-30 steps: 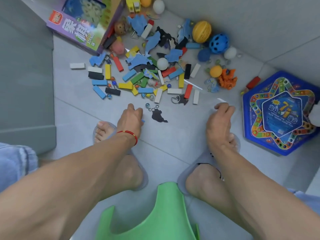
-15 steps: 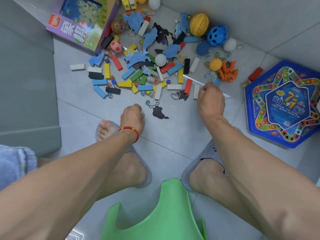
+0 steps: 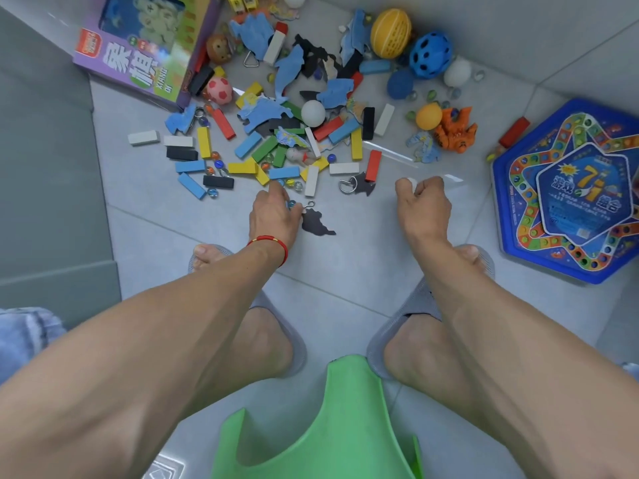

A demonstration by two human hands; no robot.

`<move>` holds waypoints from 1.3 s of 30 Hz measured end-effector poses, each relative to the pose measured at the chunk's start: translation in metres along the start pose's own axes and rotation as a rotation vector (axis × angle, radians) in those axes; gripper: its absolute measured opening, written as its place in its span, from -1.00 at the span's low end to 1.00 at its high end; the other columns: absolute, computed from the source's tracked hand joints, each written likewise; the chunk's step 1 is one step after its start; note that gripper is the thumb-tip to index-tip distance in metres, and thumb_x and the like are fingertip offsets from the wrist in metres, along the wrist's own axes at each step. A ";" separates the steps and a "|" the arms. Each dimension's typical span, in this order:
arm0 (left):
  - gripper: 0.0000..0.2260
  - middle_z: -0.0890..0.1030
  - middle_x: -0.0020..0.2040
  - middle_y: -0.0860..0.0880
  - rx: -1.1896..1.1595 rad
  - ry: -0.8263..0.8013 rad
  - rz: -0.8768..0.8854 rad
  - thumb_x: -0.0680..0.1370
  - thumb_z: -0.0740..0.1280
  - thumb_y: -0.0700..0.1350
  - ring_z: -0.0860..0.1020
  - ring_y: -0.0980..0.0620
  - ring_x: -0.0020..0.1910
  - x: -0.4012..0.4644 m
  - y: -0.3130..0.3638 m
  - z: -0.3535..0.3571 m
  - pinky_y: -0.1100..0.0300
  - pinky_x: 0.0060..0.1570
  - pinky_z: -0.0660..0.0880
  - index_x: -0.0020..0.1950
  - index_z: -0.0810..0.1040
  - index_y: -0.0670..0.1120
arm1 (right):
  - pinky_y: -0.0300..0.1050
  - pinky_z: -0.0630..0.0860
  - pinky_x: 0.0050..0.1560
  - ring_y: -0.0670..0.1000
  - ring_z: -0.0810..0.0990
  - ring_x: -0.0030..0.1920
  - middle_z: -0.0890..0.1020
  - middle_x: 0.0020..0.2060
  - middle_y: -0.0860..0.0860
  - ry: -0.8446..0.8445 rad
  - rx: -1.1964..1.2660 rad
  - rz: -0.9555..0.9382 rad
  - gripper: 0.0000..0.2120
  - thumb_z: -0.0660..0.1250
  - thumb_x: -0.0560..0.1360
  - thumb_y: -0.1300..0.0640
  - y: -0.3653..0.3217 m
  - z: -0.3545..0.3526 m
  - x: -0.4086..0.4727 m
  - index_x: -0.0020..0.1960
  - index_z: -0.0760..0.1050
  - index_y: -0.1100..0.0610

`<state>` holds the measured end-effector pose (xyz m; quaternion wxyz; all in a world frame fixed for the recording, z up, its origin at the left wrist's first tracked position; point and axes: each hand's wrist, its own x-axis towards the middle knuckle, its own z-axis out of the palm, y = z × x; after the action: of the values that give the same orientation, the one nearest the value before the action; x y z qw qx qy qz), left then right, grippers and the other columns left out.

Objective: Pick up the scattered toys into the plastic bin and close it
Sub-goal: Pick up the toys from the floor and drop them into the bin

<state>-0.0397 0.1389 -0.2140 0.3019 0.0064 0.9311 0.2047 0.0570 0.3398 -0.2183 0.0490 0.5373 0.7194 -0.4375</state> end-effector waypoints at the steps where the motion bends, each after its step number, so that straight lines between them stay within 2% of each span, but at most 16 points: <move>1: -0.79 0.54 0.08 -0.23 0.004 0.002 0.001 0.59 0.30 -0.09 0.49 -0.23 0.04 0.000 0.000 0.001 0.09 -0.10 0.32 0.13 0.44 -0.19 | -0.11 0.42 -0.29 0.11 0.54 -0.24 0.58 -0.22 0.08 -0.003 0.136 0.066 -0.78 0.23 0.54 -0.01 0.001 0.000 -0.002 0.04 0.37 0.15; 3: -0.80 0.53 0.05 -0.23 -0.007 0.009 0.003 0.57 0.29 -0.14 0.49 -0.24 0.02 -0.001 -0.001 0.000 0.09 -0.11 0.32 0.13 0.44 -0.22 | -0.21 0.46 -0.36 0.01 0.53 -0.35 0.59 -0.27 0.04 -0.045 0.294 0.144 -0.78 0.21 0.55 0.06 0.000 0.001 -0.003 0.15 0.43 0.12; 4: -0.81 0.53 0.01 -0.21 -0.031 0.011 0.002 0.55 0.29 -0.14 0.48 -0.22 -0.01 -0.003 -0.001 -0.002 0.09 -0.13 0.33 0.10 0.43 -0.21 | -0.20 0.49 -0.34 -0.01 0.55 -0.34 0.58 -0.24 0.01 -0.075 0.290 0.113 -0.76 0.20 0.56 0.09 -0.002 0.002 -0.003 0.19 0.46 0.10; 7: -0.83 0.48 -0.11 -0.14 -0.124 0.002 -0.026 0.52 0.32 -0.13 0.41 -0.15 -0.16 -0.010 0.000 -0.010 0.11 -0.21 0.30 0.00 0.37 -0.16 | -0.09 0.53 -0.08 0.06 0.61 -0.06 0.62 -0.05 -0.01 -0.120 0.013 -0.149 -0.76 0.19 0.57 0.17 -0.014 0.005 0.001 0.19 0.54 0.11; 9: -0.86 0.49 -0.13 -0.13 -0.134 -0.014 -0.029 0.52 0.31 -0.13 0.42 -0.14 -0.18 -0.013 0.001 -0.013 0.12 -0.23 0.33 -0.02 0.38 -0.14 | -0.09 0.45 -0.06 0.12 0.57 0.03 0.61 0.03 0.08 -0.144 -0.159 -0.309 -0.73 0.18 0.59 0.20 -0.024 0.009 0.007 0.26 0.48 0.14; 12: -0.91 0.60 -0.06 -0.16 -0.032 -0.020 0.014 0.55 0.22 -0.14 0.52 -0.22 -0.05 -0.012 0.003 -0.014 0.01 -0.11 0.48 -0.05 0.49 -0.13 | 0.05 0.45 0.14 0.20 0.51 0.19 0.54 0.21 0.18 -0.213 -0.336 -0.409 -0.57 0.28 0.62 0.05 -0.037 0.015 0.017 0.45 0.30 0.09; 14: -0.85 0.61 0.02 -0.17 0.103 -0.016 0.072 0.59 0.18 -0.10 0.53 -0.23 0.00 -0.011 0.003 -0.012 0.01 -0.08 0.46 -0.01 0.50 -0.13 | 0.10 0.45 0.21 0.21 0.49 0.24 0.50 0.26 0.18 -0.296 -0.427 -0.405 -0.32 0.43 0.51 -0.12 -0.038 0.014 0.022 0.49 0.21 0.06; 15: -0.82 0.58 0.05 -0.16 0.173 -0.003 0.102 0.61 0.18 -0.06 0.53 -0.23 0.00 -0.012 0.004 -0.010 0.01 -0.09 0.44 0.04 0.49 -0.14 | 0.10 0.46 0.18 0.22 0.50 0.23 0.50 0.24 0.17 -0.328 -0.475 -0.394 -0.25 0.49 0.44 -0.17 -0.037 0.013 0.024 0.46 0.21 0.06; 18: -0.60 0.51 0.11 -0.13 0.300 -0.001 0.175 0.56 0.27 0.16 0.55 -0.22 -0.03 -0.018 0.002 -0.001 -0.02 -0.13 0.47 0.19 0.41 -0.12 | 0.03 0.44 0.01 0.22 0.52 0.08 0.48 0.11 0.13 -0.340 -0.545 -0.401 -0.37 0.52 0.40 -0.13 -0.029 0.009 0.021 0.28 0.27 0.06; 21: -0.41 0.50 0.18 -0.11 0.325 -0.060 0.190 0.48 0.38 0.25 0.57 -0.21 0.04 -0.020 0.001 0.010 -0.01 -0.15 0.45 0.31 0.31 -0.10 | 0.10 0.51 0.02 0.27 0.53 0.00 0.45 0.09 0.16 -0.324 -0.601 -0.437 -0.47 0.48 0.45 -0.06 -0.023 0.010 0.015 0.25 0.29 0.09; 23: -0.41 0.50 0.19 -0.11 0.321 -0.073 0.187 0.48 0.42 0.23 0.56 -0.21 0.07 -0.017 0.002 0.013 -0.02 -0.11 0.46 0.30 0.30 -0.10 | 0.11 0.52 -0.01 0.29 0.52 -0.02 0.44 0.08 0.18 -0.310 -0.626 -0.431 -0.48 0.48 0.45 -0.01 -0.024 0.015 0.011 0.26 0.29 0.12; 26: -0.46 0.48 0.18 -0.13 0.321 -0.076 0.188 0.48 0.44 0.18 0.55 -0.21 0.07 -0.016 0.007 0.014 -0.02 -0.11 0.44 0.25 0.34 -0.12 | 0.01 0.45 -0.09 0.24 0.48 -0.05 0.39 0.05 0.15 -0.322 -0.654 -0.382 -0.46 0.48 0.42 0.08 -0.030 0.022 0.006 0.29 0.29 0.10; 31: -0.41 0.45 0.23 -0.14 0.225 -0.102 0.081 0.44 0.52 0.10 0.54 -0.22 0.12 -0.013 0.012 0.014 0.03 -0.11 0.37 0.30 0.37 -0.15 | -0.02 0.42 -0.13 0.19 0.41 -0.11 0.29 0.03 0.10 -0.331 -0.700 -0.359 -0.48 0.47 0.43 0.15 -0.032 0.026 -0.001 0.28 0.29 0.07; 36: -0.40 0.46 0.22 -0.15 0.168 -0.137 0.012 0.43 0.54 0.06 0.53 -0.22 0.13 -0.010 0.015 0.014 0.01 -0.07 0.42 0.32 0.37 -0.16 | 0.00 0.44 -0.14 0.30 0.52 -0.07 0.45 0.00 0.16 -0.260 -0.682 -0.429 -0.70 0.38 0.47 0.20 -0.017 0.023 0.000 0.13 0.36 0.17; 39: -0.41 0.46 0.21 -0.14 0.155 -0.148 0.001 0.44 0.53 0.05 0.53 -0.22 0.13 -0.010 0.016 0.013 0.00 -0.06 0.44 0.31 0.37 -0.15 | 0.06 0.49 -0.11 0.31 0.54 -0.07 0.52 -0.03 0.20 -0.251 -0.660 -0.452 -0.72 0.36 0.49 0.22 -0.013 0.021 -0.001 0.13 0.35 0.19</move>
<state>-0.0254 0.1572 -0.2120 0.3683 0.0450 0.9193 0.1311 0.0384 0.3243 -0.2236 0.2085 0.2639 0.9092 -0.2454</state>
